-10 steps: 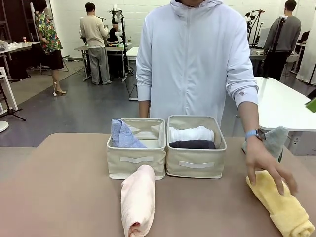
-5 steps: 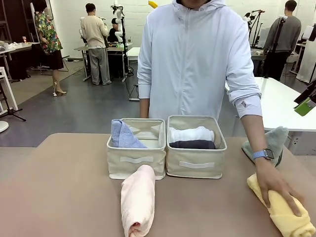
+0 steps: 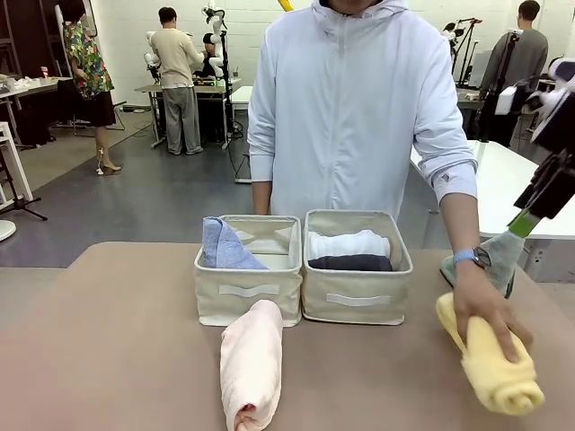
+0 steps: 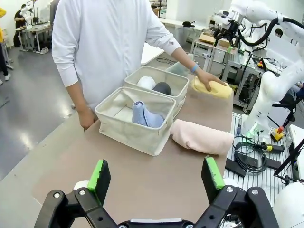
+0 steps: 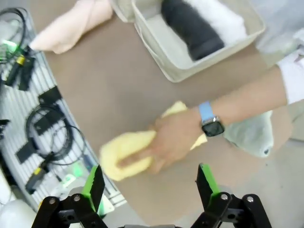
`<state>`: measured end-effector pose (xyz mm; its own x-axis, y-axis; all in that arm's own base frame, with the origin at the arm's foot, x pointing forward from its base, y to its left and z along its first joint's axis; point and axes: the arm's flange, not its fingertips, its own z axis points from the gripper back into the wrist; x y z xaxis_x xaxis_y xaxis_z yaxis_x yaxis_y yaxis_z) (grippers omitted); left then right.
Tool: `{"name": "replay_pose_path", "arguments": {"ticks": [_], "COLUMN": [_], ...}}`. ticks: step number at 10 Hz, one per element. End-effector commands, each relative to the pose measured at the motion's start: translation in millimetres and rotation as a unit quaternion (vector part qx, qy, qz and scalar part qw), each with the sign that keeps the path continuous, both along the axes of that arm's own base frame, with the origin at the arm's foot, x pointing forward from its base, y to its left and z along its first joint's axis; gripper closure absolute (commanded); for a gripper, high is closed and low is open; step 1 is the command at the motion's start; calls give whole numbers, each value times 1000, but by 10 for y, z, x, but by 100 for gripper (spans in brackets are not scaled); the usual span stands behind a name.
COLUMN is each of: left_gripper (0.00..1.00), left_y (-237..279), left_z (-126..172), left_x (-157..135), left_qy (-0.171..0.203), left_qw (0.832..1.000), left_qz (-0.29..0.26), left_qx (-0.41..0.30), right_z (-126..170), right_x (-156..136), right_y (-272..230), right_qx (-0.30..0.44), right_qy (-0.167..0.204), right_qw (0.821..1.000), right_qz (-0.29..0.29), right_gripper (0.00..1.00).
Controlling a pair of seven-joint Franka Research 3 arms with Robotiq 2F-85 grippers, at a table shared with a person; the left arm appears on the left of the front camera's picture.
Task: Sort the towels based on their folding style.
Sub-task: Pick up another triangle-folded towel from the table and place it in the left Fabric basket.
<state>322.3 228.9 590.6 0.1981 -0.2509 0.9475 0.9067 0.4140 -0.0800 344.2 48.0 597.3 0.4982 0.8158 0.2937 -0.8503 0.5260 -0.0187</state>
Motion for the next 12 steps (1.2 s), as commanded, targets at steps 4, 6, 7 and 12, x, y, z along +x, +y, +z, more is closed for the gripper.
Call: {"name": "replay_pose_path", "arguments": {"ticks": [4,6,7,12], "left_gripper": [0,0,0,0], "left_y": [25,25,25,25], "left_z": [17,17,17,17], "left_x": [9,9,9,9], "left_qy": [-14,-14,-14,-14], "left_qw": [1000,1000,1000,1000], "left_qz": [-5,-5,-5,-5], "left_qx": [-4,-4,-4,-4], "right_z": [469,429,434,464], "right_x": [-1301,-1388,-1333,-137], "right_y": [-1391,-1470,-1461,-773], "right_qx": [125,125,125,71], "right_qy": [-61,-53,-45,34], "right_qw": [985,984,985,981], "right_qz": [-104,-111,-110,-177], "right_gripper": [0,0,0,0]}}
